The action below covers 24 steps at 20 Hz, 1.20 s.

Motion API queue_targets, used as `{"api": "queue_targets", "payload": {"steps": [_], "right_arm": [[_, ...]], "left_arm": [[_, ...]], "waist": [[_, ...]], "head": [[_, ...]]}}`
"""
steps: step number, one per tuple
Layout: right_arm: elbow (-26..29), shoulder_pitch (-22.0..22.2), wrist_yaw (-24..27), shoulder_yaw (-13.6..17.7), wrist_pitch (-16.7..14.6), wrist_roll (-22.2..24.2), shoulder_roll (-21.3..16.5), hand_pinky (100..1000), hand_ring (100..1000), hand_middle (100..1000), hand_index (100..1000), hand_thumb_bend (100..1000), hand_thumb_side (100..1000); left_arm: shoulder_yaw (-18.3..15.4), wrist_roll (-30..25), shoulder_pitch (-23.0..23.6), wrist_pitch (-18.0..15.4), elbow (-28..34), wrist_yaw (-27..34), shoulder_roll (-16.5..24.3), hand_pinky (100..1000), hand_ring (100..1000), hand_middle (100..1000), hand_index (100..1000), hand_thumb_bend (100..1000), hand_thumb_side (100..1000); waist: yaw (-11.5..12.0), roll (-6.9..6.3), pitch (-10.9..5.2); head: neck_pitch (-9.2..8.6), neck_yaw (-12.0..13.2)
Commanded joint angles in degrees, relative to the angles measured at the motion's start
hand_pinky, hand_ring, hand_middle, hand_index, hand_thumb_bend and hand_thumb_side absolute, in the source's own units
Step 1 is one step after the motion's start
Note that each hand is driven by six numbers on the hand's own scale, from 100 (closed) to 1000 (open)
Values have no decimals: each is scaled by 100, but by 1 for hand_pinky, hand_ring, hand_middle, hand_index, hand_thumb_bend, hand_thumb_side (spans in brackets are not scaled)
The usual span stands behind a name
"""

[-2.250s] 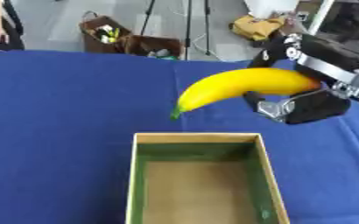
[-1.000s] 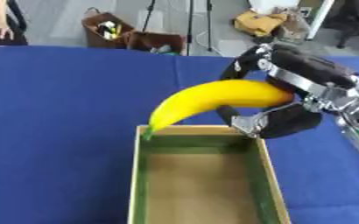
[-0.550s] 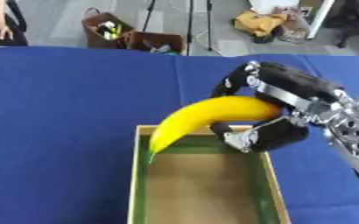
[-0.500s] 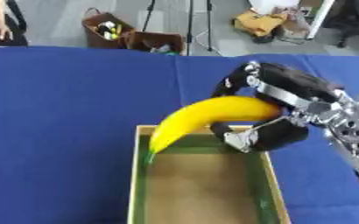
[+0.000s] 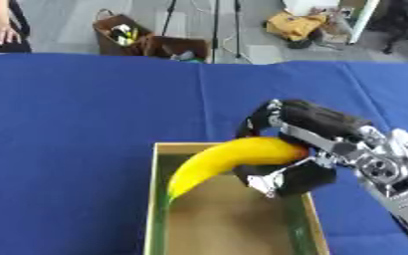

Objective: Pick up objects on the table and place them in the box.

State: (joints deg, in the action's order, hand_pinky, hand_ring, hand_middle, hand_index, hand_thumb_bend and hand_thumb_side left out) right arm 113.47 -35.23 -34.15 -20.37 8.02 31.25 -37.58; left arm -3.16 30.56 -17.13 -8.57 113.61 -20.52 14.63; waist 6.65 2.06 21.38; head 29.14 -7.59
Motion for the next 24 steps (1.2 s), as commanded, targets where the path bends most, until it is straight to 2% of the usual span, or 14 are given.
{"api": "queue_targets", "payload": {"steps": [1, 7, 8, 10, 11, 13, 14, 18, 21, 22, 24], "right_arm": [[54, -3, -151, -17, -92, 93, -66, 723, 753, 470, 591, 100, 472], [90, 32, -360, -81, -308, 397, -82, 746, 782, 539, 667, 100, 460], [100, 36, -396, -87, -343, 477, -87, 758, 792, 580, 701, 100, 445], [107, 48, -471, -94, -419, 678, -93, 774, 806, 621, 734, 180, 435], [106, 54, -507, -90, -454, 785, -94, 785, 815, 649, 754, 268, 429], [110, 60, -579, -70, -508, 961, -95, 797, 826, 678, 771, 336, 423], [111, 62, -604, -62, -530, 1026, -97, 814, 847, 723, 814, 485, 396], [112, 40, -660, 37, -608, 1209, -87, 823, 864, 767, 852, 718, 383], [112, -1, -585, 143, -668, 1119, -85, 822, 863, 767, 851, 759, 403], [112, -33, -535, 201, -686, 1027, -82, 820, 860, 763, 847, 791, 435], [112, -88, -410, 313, -720, 792, -100, 819, 859, 763, 846, 791, 457]], "left_arm": [[-63, -6, -20, 10, 98, -21, 78, 473, 643, 711, 783, 100, 1000], [-53, -24, -20, 13, 98, -9, 69, 472, 643, 710, 783, 100, 1000], [-51, -28, -20, 12, 98, -9, 70, 472, 643, 708, 783, 100, 1000], [-53, -31, -20, 10, 98, -11, 72, 472, 643, 706, 783, 100, 1000], [-54, -30, -19, 10, 98, -11, 73, 472, 643, 705, 783, 100, 1000], [-56, -29, -17, 10, 98, -13, 74, 472, 643, 705, 783, 100, 1000], [-56, -29, -16, 11, 98, -13, 74, 472, 643, 705, 783, 100, 1000], [-60, -26, -10, 16, 98, -16, 74, 473, 643, 705, 783, 100, 1000], [-63, -22, -8, 18, 98, -19, 75, 473, 643, 705, 783, 100, 1000], [-63, -22, -5, 18, 98, -19, 74, 473, 643, 705, 783, 100, 1000], [-63, -20, -4, 16, 98, -18, 75, 473, 643, 704, 783, 100, 1000]], "waist": [[-9, -24, -98], [-22, -21, -96], [-22, -21, -96], [-19, -19, -97], [-18, -18, -98], [-21, -15, -98], [-23, -14, -98], [-37, -14, -100], [-48, -20, -107], [-56, -28, -113], [-68, -39, -123]], "head": [[-9, 11], [-11, 13], [-7, 12], [-6, 8], [-8, 8], [-12, 7], [-11, 8], [-4, 22], [7, 35], [17, 46], [36, 62]]}}
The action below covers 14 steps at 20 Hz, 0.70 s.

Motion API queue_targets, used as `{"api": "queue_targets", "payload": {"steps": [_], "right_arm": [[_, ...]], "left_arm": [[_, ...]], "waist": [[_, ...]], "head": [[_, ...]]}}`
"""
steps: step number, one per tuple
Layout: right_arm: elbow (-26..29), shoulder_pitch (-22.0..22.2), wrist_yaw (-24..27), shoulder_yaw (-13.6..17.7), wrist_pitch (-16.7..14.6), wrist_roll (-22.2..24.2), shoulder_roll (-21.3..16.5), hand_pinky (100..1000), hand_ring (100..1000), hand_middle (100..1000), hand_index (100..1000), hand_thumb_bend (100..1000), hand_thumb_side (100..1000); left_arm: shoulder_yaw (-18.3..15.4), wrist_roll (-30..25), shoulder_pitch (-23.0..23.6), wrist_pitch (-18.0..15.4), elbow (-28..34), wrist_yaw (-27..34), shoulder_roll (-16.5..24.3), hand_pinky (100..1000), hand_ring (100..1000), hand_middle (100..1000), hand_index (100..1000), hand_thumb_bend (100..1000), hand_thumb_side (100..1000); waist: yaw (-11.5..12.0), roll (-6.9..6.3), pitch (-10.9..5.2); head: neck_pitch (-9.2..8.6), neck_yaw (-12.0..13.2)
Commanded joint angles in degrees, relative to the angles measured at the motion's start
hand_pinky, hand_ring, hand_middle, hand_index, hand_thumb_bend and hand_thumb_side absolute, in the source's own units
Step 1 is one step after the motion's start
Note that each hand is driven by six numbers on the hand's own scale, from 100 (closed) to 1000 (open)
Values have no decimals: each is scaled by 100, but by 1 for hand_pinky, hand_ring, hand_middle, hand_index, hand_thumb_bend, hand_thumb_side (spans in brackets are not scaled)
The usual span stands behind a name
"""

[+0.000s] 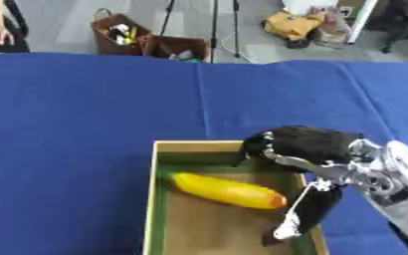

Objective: Pick up objects on the table and place them in the box.

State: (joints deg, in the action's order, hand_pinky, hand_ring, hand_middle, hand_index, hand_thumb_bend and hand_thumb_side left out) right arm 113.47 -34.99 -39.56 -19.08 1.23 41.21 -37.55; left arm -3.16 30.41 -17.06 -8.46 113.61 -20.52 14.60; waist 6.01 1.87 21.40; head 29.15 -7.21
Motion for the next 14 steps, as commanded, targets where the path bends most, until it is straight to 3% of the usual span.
{"api": "queue_targets", "payload": {"steps": [1, 4, 6, 8, 9, 14], "right_arm": [[113, -129, 181, 225, -51, -302, -115, 815, 854, 757, 842, 762, 525], [113, -224, 470, 493, -83, -939, -181, 806, 846, 747, 840, 701, 637], [113, -255, 787, 682, -72, -1493, -228, 791, 833, 728, 837, 615, 838], [113, -246, 1209, 906, -30, -2194, -292, 786, 828, 713, 827, 465, 869], [113, -217, 1420, 995, -11, -2513, -333, 783, 831, 701, 827, 308, 872], [113, 137, 2466, 1484, 24, -3882, -518, 760, 823, 689, 818, 100, 898]], "left_arm": [[-63, -4, -9, 5, 98, -17, 78, 473, 643, 704, 782, 100, 1000], [-61, -8, 8, 6, 98, -12, 67, 473, 643, 704, 782, 100, 1000], [-67, -5, 10, 6, 98, -7, 62, 473, 643, 703, 782, 100, 1000], [-66, -4, 9, 5, 98, 1, 56, 474, 643, 703, 782, 100, 1000], [-64, -7, 7, 4, 98, 6, 54, 474, 643, 703, 782, 100, 1000], [-60, -16, -3, -14, 98, 29, 51, 475, 648, 703, 783, 100, 1000]], "waist": [[-7, -25, -129], [-27, -56, -161], [-48, -80, -186], [-81, -107, -213], [-99, -119, -225], [-212, -204, -267]], "head": [[45, 33], [109, 117], [161, 207], [207, 328], [222, 379], [303, 636]]}}
